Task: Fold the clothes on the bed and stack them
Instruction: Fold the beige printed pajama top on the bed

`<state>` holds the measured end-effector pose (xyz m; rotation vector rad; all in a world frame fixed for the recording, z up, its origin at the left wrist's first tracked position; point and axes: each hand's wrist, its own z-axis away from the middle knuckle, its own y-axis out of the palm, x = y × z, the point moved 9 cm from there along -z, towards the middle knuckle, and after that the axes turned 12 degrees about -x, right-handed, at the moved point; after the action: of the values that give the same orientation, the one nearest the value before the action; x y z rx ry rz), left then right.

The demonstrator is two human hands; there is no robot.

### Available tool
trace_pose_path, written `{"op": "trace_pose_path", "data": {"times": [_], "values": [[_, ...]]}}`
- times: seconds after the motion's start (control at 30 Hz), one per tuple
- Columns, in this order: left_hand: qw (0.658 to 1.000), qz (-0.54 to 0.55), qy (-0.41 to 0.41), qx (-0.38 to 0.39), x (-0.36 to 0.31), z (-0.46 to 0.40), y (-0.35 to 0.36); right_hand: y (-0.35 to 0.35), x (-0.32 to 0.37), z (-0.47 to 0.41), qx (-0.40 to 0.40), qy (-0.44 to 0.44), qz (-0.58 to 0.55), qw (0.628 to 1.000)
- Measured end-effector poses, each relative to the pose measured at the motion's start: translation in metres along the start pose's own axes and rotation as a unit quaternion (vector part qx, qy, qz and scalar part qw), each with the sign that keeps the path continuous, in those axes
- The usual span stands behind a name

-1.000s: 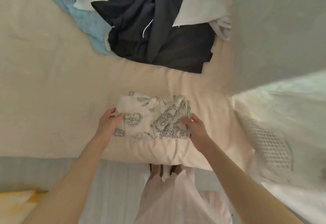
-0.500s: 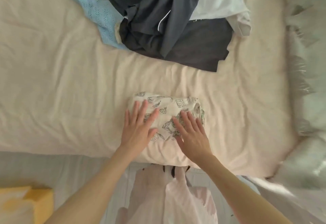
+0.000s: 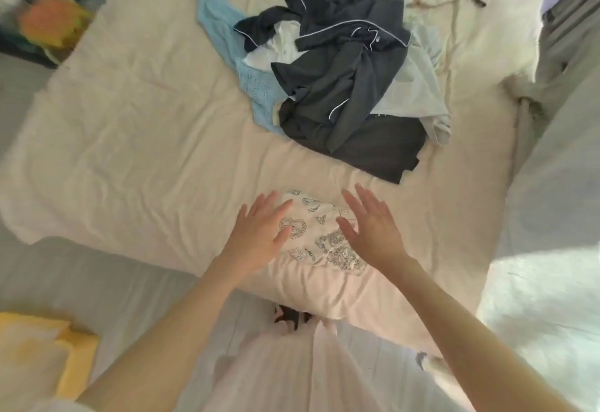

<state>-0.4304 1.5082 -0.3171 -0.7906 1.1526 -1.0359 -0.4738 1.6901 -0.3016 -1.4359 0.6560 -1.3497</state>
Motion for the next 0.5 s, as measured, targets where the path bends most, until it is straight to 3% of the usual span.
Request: {"op": "trace_pose_path", "data": {"times": [0.1,0.23,0.4,0.5], "values": [[0.994,0.049,-0.037,-0.087,0.004,0.033,-0.061,-0.053,0.036,-0.001,-0.052,-0.027,-0.012,0.998],[0.969,0.104,-0.116,-0.190,0.026,0.078,-0.117,-0.082,0.089,0.006,-0.063,-0.076,-0.033,0.995],[0.957,0.120,-0.178,-0.197,0.080,0.125,-0.142,-0.076,0.180,0.002,-0.044,-0.146,-0.032,0.988],[0.940,0.114,-0.215,-0.240,0.138,0.153,-0.180,-0.066,0.259,-0.008,-0.037,-0.203,-0.030,0.978]]}}
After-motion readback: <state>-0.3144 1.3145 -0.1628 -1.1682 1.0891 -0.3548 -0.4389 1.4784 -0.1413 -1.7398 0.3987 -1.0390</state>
